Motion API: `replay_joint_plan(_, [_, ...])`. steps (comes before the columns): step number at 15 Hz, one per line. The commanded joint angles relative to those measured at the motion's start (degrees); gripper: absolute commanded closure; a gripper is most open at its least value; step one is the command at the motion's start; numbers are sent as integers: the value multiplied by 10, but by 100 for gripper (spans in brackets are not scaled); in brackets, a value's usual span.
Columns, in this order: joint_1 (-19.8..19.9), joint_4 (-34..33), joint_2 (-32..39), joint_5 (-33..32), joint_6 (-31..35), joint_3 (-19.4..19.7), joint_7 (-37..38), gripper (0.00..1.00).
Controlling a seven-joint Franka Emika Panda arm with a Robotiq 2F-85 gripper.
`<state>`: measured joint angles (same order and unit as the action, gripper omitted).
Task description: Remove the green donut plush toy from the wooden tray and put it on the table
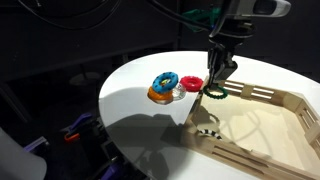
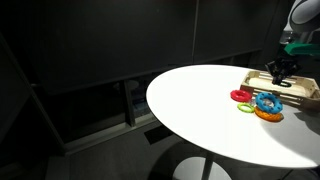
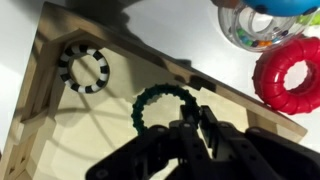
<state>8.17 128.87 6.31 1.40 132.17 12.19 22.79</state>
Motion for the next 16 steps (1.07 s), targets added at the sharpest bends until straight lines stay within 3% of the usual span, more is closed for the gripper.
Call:
replay_joint_plan(1, [-8, 33, -48, -5, -20, -15, 1, 93])
replay_joint_plan(12, [-14, 94, -77, -5, -16, -50, -8, 93])
replay_joint_plan(14, [-14, 96, -74, -10, -16, -52, -3, 59])
replay_joint_plan(16, [-14, 97, -72, -14, -16, -53, -1, 45])
